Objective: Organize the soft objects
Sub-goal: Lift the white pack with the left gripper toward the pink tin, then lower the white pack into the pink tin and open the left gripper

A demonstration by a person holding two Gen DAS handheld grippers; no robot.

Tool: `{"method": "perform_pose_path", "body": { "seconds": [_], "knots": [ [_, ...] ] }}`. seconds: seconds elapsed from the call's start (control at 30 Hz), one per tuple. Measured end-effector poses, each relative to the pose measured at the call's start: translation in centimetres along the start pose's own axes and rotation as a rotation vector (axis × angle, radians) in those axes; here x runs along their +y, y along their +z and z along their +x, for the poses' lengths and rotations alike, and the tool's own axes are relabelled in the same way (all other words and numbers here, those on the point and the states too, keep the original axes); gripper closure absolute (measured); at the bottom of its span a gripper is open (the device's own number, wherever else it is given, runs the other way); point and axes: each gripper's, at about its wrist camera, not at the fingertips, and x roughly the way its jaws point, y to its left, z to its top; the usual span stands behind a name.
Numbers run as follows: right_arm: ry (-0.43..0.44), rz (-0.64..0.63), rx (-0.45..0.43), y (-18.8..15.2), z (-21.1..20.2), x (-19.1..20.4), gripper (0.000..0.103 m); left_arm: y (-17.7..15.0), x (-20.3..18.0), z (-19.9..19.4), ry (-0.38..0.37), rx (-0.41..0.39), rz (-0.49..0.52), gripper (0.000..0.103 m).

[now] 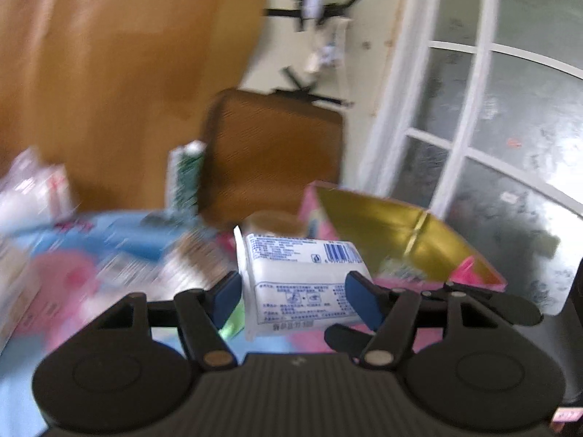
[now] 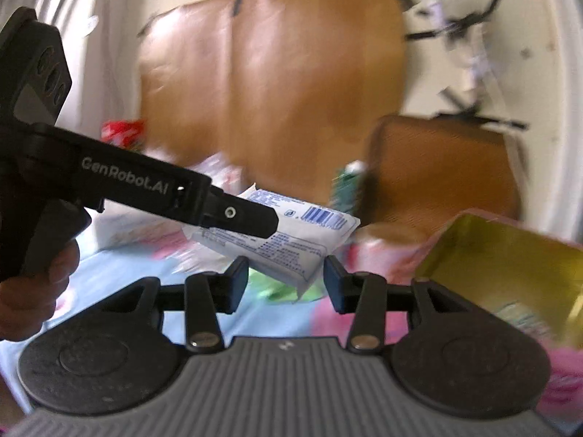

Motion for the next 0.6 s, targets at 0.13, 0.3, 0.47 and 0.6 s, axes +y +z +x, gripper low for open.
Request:
{"method": "perform_pose_path", "body": {
  "seconds": [0.13,0.3,0.47,0.6],
  "knots": [
    [-0.134,0.009,-0.031,0.6,-1.3,-3.5,0.054,2.3,-4.2,4.2,-0.075,0.003,0.073,0.040],
    [-0.279,0.022,-0.008,0.0,-0.7,-8.0,0.052,3.8,-8.5,9.9,-0.103,0.009,0.110,0.035],
    [-0.545,0.038,0.049,-0.6,2.0,-11.9,0.046,4.7,-10.6,14.0,-0.023,0.050,0.131,0.024],
    [-0.487,0.152,-0.018,-1.3,-0.2,-12.0,0.046,3.9,-8.2,10.9,-0.024,0.015,0.098,0.024]
  ]
}}
